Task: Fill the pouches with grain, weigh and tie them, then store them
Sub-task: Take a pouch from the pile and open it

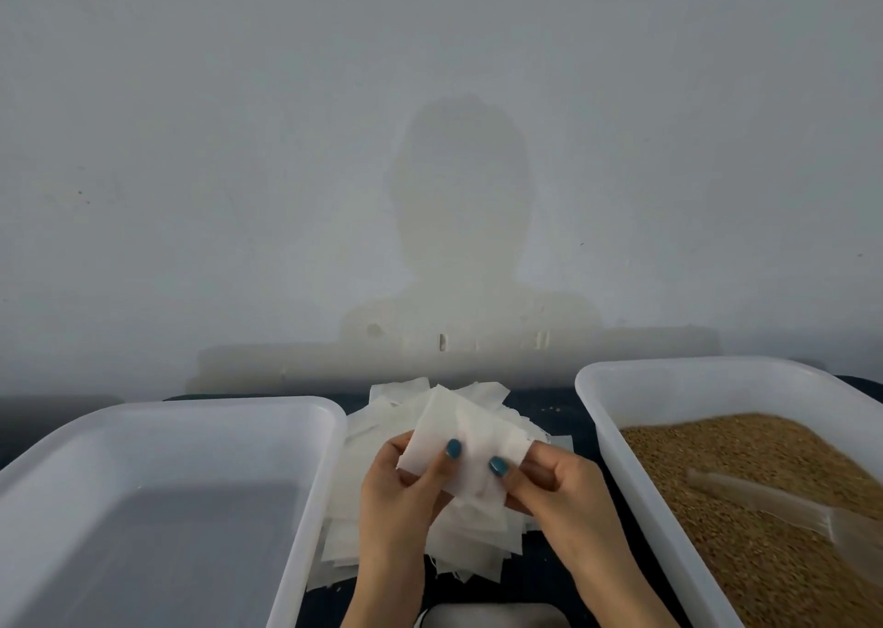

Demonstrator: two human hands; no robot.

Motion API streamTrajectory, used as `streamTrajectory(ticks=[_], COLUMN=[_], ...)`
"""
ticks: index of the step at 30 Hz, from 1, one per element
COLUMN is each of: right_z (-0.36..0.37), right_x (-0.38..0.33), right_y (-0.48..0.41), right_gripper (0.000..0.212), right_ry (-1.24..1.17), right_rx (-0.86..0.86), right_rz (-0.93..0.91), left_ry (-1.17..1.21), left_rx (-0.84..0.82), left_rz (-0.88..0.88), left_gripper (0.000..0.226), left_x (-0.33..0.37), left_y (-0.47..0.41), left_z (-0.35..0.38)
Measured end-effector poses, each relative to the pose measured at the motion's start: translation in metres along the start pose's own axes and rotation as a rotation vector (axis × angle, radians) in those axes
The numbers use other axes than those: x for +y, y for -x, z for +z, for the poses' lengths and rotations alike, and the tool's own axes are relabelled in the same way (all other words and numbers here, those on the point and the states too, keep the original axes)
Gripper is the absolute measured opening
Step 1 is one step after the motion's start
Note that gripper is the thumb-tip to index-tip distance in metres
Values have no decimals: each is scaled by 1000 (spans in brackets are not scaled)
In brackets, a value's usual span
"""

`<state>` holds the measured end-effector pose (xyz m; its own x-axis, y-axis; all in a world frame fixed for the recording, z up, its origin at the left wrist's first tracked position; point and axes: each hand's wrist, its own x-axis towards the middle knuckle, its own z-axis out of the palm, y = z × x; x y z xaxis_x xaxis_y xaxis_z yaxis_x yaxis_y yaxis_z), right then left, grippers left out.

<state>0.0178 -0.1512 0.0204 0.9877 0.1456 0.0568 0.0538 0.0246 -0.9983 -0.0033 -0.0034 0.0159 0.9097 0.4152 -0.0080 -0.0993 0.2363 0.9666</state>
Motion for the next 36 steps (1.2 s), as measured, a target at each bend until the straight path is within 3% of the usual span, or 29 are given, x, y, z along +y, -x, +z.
streamTrajectory(ticks=[3,5,7,9,11,14,17,19,22,26,29,33,36], right_z=[-5,-7,-9,-11,-12,-9,-6,-6,-6,-5,-2,5,8], right_x=[3,6,9,9,7,4,3,0,-2,-9,-13,-17,-15], right_y=[-3,-6,-8,-9,-8,-5,-5,-6,-4,-1,-1,6,8], right_gripper=[17,22,23,28,33,30,31,30,31,10,14,7,1], right_ry=[57,103,144,221,301,384,290,213,133,-107,-187,-92,163], right_rx=[100,175,208,155,62,19,105,157,121,5,-12,20,101], right_rz=[34,33,38,64,97,63,41,46,80,125,123,-8,-142], left_ry=[-209,-388,-645,-951,-1141,-1086,-916,-842,-724,-555,-558,-512,-441], left_rx=[120,139,-65,-299,-410,-470,-340,-285,-345,-412,-318,-228,-172], left_rz=[181,506,783,900,1004,963,899,851,691,526,445,429,339], left_gripper=[50,70,87,100,97,85,88,69,42,18,28,19,15], left_x=[-4,-3,-2,0,-3,-4,-4,-2,4,13,17,12,8], left_y=[1,3,3,4,2,7,13,16,20,24,22,20,17], left_z=[3,2,-1,-2,-2,2,5,9,13,14,14,11,12])
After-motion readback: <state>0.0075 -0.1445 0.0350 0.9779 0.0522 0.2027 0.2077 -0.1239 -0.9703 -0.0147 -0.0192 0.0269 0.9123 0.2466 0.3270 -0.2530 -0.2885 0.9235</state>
